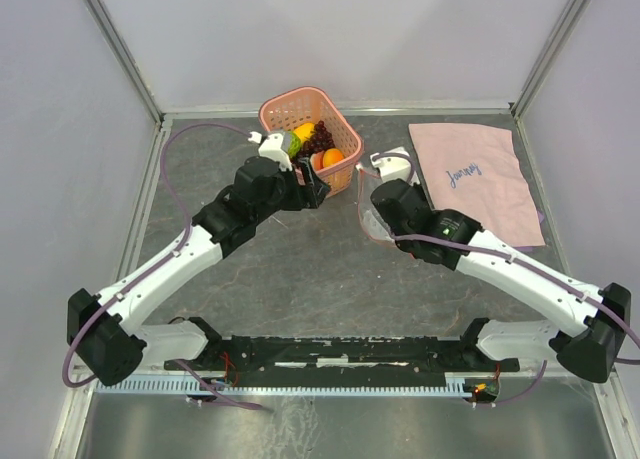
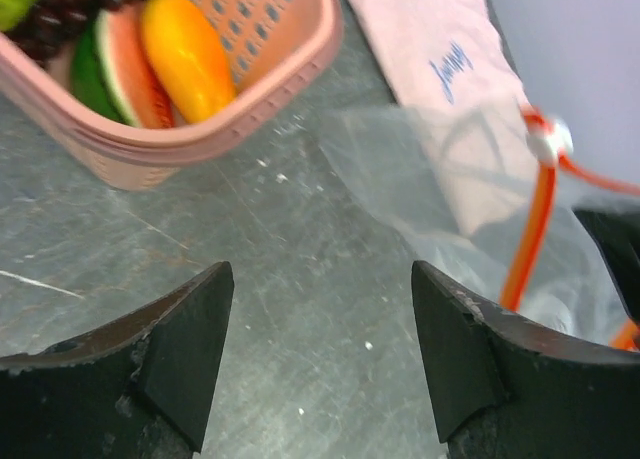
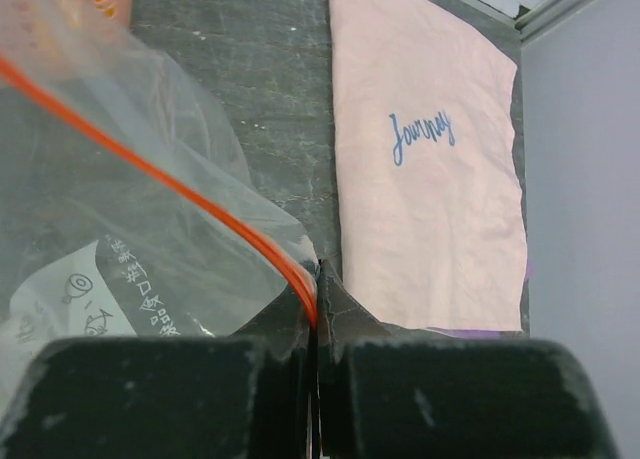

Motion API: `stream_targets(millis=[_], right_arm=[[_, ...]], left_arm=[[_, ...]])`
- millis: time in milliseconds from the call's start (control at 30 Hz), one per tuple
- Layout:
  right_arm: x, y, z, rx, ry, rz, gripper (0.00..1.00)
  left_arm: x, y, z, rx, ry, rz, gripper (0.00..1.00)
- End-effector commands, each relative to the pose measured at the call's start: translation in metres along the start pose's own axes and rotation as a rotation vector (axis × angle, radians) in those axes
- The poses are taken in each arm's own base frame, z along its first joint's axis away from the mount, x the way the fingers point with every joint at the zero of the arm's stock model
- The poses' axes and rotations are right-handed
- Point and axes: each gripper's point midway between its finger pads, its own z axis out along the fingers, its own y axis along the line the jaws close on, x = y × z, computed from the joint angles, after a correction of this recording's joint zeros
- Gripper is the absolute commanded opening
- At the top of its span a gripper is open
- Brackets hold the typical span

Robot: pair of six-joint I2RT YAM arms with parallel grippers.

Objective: Place the food in the zip-top bag and seal the zipper
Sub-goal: Move the bin to the center of the board.

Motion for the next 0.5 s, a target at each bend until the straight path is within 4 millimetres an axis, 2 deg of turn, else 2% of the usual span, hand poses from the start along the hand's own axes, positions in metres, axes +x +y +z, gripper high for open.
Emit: stream_targets(millis=[0,67,133,233,333,467], right_arm=[[-0.013,-0.012,0.004,0.045,-0.030,0.051,0.02],[-0.013,-0.010,0.008,0.047,-0.022,0.049,0.02],[-0.013,-0.010,0.011,0.054,-0.017,0.049,0.02],[-0.011,-0.011,0.010,0.055,-0.018,0.057,0.02],[-0.005,-0.012,0.009,0.051,-0.012,0.060,0.02],[0.000,-0.014,0.005,0.039,-0.009,0.064,0.02]], left_arm=[[0.006,-0.040,-0.011,0.248,0.031,0.049,0.80],[0.011,-0.040,-0.014,0.266,0.030,0.041,0.81],[0.013,-0.032,-0.013,0.230,0.027,0.047,0.83],[0.004,-0.018,-0.004,0.155,0.027,0.046,0.83],[-0.020,-0.006,0.011,0.095,0.004,0.036,0.83],[-0.043,0.013,0.043,0.020,-0.003,0.020,0.83]])
